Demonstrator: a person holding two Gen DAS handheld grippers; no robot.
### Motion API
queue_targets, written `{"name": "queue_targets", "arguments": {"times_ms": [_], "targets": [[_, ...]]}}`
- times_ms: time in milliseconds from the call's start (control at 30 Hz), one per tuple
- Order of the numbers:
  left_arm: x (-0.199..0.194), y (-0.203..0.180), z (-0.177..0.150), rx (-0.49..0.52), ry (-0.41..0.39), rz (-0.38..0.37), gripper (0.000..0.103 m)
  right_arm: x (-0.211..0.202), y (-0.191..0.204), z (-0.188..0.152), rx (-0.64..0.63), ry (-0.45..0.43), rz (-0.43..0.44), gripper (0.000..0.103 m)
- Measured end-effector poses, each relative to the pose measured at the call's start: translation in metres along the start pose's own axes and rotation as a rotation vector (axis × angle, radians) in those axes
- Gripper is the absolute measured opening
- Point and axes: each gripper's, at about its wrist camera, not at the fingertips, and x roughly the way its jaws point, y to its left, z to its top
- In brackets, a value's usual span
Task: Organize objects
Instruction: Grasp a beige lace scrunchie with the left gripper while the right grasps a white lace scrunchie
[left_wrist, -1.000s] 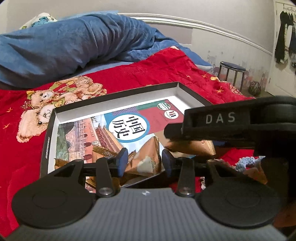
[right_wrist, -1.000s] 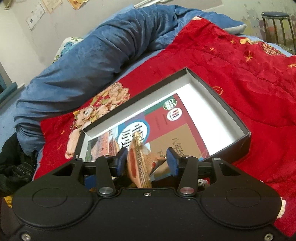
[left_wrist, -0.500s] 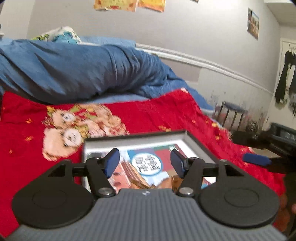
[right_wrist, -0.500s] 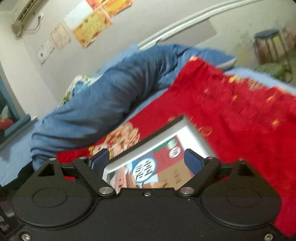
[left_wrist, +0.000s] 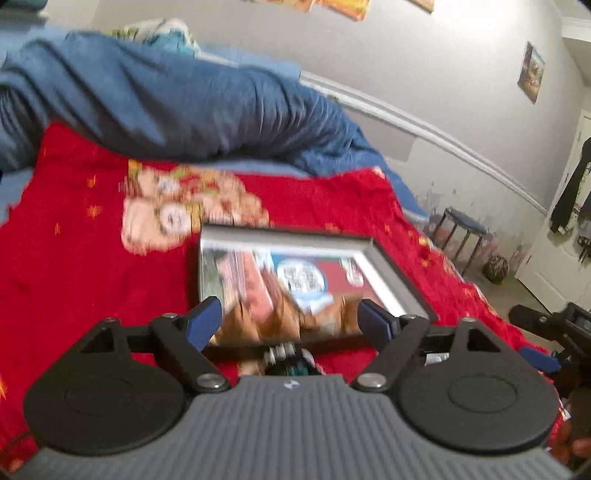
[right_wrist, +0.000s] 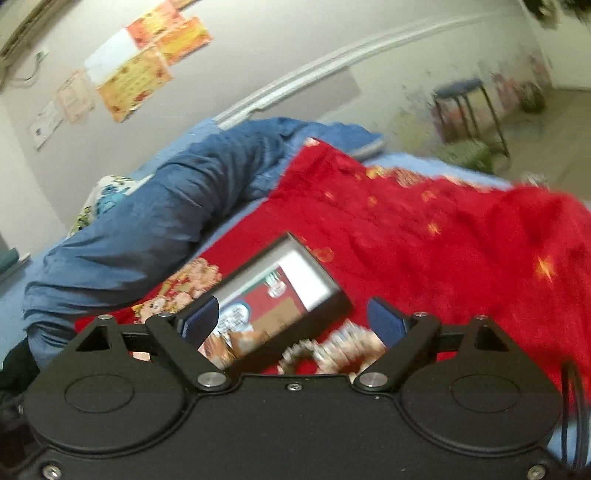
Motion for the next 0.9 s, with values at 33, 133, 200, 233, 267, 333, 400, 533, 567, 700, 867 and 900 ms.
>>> {"name": "queue_targets", "arguments": {"times_ms": [33, 133, 200, 233, 267, 333, 400, 533, 567, 700, 867, 900], "targets": [[0.001, -0.001, -0.005, -0.004, 0.008, 0.0, 0.088, 0.005, -0.005, -0.002, 0.024, 0.008, -0.004, 0.086], [0.011, -0.005, -0.014, -0.043, 0.05, 0.002, 0.087, 0.017, -0.013, -0.006, 0.082, 0.033, 0.0, 0.082], [0.017, -0.007, -0.018, -0.065, 0.067, 0.005, 0.086, 0.023, -0.015, -0.012, 0.101, 0.05, 0.004, 0.081], [0.018, -0.008, -0.02, -0.07, 0.068, 0.004, 0.084, 0.025, -0.016, -0.014, 0.103, 0.06, 0.003, 0.081], [0.021, -0.01, -0.021, -0.07, 0.072, 0.001, 0.082, 0.03, -0.016, -0.016, 0.108, 0.074, -0.002, 0.08], [0.027, -0.017, -0.024, -0.052, 0.084, -0.013, 0.08, 0.042, -0.015, -0.019, 0.12, 0.097, -0.015, 0.073], [0.033, -0.03, -0.027, -0.001, 0.078, -0.035, 0.08, 0.052, -0.016, -0.021, 0.143, 0.11, -0.027, 0.069], [0.055, -0.06, -0.036, 0.094, 0.09, -0.083, 0.077, 0.07, -0.019, -0.022, 0.163, 0.137, -0.062, 0.061], [0.062, -0.067, -0.039, 0.108, 0.097, -0.088, 0.075, 0.073, -0.021, -0.023, 0.171, 0.142, -0.066, 0.059], [0.095, -0.09, -0.054, 0.164, 0.121, -0.069, 0.057, 0.08, -0.024, -0.032, 0.185, 0.163, -0.058, 0.048], [0.131, -0.098, -0.065, 0.173, 0.215, -0.047, 0.045, 0.088, -0.021, -0.038, 0.165, 0.171, -0.076, 0.045], [0.136, -0.098, -0.066, 0.166, 0.219, -0.047, 0.044, 0.089, -0.022, -0.039, 0.164, 0.176, -0.074, 0.045]]}}
